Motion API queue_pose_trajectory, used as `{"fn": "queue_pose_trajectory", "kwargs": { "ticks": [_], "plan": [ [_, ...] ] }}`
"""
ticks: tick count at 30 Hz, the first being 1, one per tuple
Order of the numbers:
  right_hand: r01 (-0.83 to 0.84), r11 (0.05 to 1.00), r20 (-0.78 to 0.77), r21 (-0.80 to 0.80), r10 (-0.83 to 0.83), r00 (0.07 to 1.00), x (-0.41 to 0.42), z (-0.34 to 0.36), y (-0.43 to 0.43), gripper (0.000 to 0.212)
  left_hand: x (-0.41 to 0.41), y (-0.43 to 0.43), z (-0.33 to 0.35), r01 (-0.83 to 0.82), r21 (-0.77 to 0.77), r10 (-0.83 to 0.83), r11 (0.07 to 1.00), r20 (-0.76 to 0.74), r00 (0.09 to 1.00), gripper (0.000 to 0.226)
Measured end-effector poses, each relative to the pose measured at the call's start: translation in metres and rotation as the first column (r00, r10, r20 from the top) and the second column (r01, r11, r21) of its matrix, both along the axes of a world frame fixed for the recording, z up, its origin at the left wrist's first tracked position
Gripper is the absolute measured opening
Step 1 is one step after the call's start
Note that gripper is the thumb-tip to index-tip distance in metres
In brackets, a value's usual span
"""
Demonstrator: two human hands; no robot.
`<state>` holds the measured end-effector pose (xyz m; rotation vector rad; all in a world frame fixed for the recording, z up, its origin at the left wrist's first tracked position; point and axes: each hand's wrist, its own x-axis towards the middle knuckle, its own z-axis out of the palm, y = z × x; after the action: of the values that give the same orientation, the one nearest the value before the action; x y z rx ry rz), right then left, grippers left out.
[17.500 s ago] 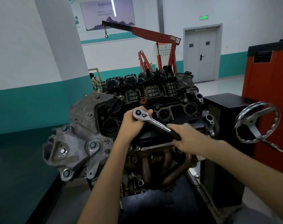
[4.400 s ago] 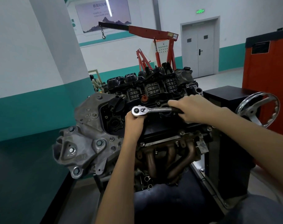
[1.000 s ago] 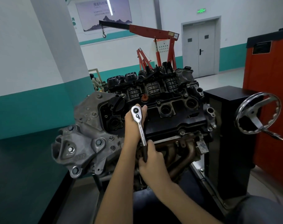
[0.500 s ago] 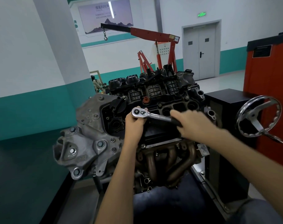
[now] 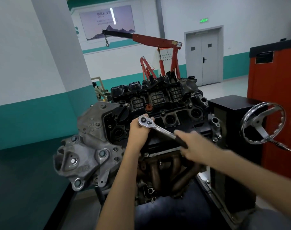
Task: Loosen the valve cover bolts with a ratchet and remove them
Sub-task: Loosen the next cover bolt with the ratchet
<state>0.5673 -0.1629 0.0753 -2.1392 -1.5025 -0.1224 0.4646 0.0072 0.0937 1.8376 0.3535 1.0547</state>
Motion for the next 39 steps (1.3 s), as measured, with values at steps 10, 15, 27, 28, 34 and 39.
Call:
{"fn": "queue_pose_trajectory", "kwargs": {
  "ticks": [10, 15, 27, 28, 34, 39],
  "plan": [
    [0.096, 0.988, 0.008, 0.118, -0.098, 0.995, -0.027, -0.022, 0.002, 0.027, 0.003, -0.006, -0.009, -0.078, -0.059, 0.083, 0.995, 0.089, 0.993, 0.042],
    [0.177, 0.936, -0.464, 0.303, -0.018, 0.886, -0.118, -0.061, 0.045, 0.042, 0.007, -0.006, -0.008, -0.06, -0.04, 0.065, 0.997, 0.124, 0.99, 0.047],
    [-0.015, 0.998, 0.391, -0.059, 0.037, 0.92, 0.031, 0.044, 0.002, 0.03, 0.005, 0.005, -0.003, -0.063, -0.056, 0.066, 0.996, 0.058, 0.996, 0.035],
    [0.001, 0.998, 0.456, -0.055, 0.024, 0.889, 0.03, 0.046, 0.005, 0.031, 0.003, 0.003, -0.005, -0.068, -0.076, 0.075, 0.995, 0.09, 0.993, 0.034],
    [0.069, 0.986, -0.132, 0.155, -0.048, 0.99, -0.046, -0.03, 0.006, 0.028, 0.007, -0.006, -0.01, -0.097, -0.077, 0.107, 0.992, 0.14, 0.984, 0.045],
    [0.125, 0.928, -0.509, 0.351, 0.077, 0.857, -0.122, -0.06, 0.05, 0.043, 0.008, -0.006, -0.006, -0.137, -0.074, 0.144, 0.988, 0.111, 0.983, 0.047]
  ]
}}
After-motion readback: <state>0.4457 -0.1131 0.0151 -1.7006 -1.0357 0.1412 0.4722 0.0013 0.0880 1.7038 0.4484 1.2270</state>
